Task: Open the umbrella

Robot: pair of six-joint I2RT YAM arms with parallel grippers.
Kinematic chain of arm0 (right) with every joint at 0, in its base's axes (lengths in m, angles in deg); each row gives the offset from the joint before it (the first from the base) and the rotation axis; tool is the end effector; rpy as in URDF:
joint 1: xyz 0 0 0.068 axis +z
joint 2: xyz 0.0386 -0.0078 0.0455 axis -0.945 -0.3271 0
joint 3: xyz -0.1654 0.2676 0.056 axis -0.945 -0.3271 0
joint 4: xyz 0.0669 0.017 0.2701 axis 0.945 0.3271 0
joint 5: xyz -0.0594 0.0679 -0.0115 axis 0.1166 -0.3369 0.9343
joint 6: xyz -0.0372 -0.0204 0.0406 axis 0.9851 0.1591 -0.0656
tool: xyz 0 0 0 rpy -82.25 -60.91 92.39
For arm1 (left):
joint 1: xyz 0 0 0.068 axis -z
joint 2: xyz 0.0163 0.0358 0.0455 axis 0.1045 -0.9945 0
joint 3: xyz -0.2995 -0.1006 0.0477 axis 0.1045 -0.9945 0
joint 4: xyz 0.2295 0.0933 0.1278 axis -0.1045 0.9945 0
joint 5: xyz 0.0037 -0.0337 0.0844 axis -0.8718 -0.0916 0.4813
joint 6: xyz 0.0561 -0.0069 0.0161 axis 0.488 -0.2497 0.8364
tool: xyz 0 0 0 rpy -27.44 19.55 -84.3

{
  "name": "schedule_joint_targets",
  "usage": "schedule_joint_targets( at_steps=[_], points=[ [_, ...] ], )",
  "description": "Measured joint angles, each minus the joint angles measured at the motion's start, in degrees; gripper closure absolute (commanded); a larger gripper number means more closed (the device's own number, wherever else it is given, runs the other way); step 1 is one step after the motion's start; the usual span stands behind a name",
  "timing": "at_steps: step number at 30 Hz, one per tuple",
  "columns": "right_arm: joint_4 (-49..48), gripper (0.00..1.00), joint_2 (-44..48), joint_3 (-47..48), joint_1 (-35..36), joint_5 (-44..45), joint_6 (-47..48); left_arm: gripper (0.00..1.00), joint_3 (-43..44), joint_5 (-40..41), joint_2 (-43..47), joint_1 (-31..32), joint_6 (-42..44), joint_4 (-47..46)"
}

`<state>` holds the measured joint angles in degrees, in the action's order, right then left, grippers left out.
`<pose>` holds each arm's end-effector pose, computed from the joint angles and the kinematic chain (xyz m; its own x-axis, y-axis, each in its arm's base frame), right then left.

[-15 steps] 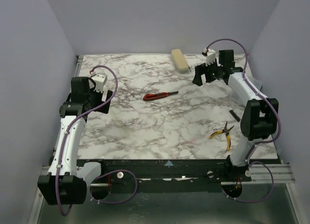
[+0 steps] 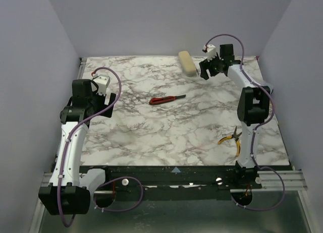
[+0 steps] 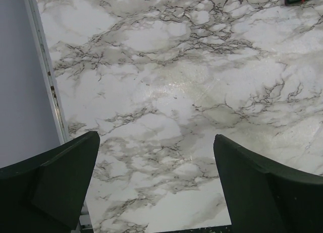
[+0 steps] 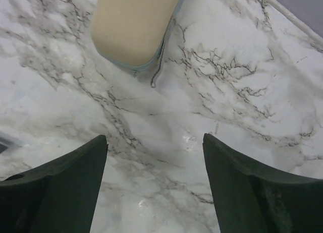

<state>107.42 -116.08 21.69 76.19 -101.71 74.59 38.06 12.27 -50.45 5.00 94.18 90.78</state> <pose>0.5536 0.0674 0.2613 -0.4568 -0.4373 -0.7747 -0.6157 0.7840 -0.0795 0.2069 -0.0001 0.3775 -0.6394 0.2163 -0.7378 0.2006 0.9733 0.1115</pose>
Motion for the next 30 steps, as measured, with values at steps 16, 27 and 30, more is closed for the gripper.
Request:
schedule_joint_targets(
  at_steps=[16,27,30],
  points=[
    [-6.2,0.49,-11.8,4.7,4.6,6.7,3.8,0.02,0.0,2.8,0.5,0.0,0.6,1.1],
    [-10.2,0.57,-16.7,10.0,6.0,10.1,5.7,0.02,0.0,3.3,0.5,0.0,1.5,1.3],
    [-10.1,0.65,-16.7,10.1,6.1,10.0,6.5,0.02,0.0,3.4,0.5,0.0,1.7,1.3]
  ],
)
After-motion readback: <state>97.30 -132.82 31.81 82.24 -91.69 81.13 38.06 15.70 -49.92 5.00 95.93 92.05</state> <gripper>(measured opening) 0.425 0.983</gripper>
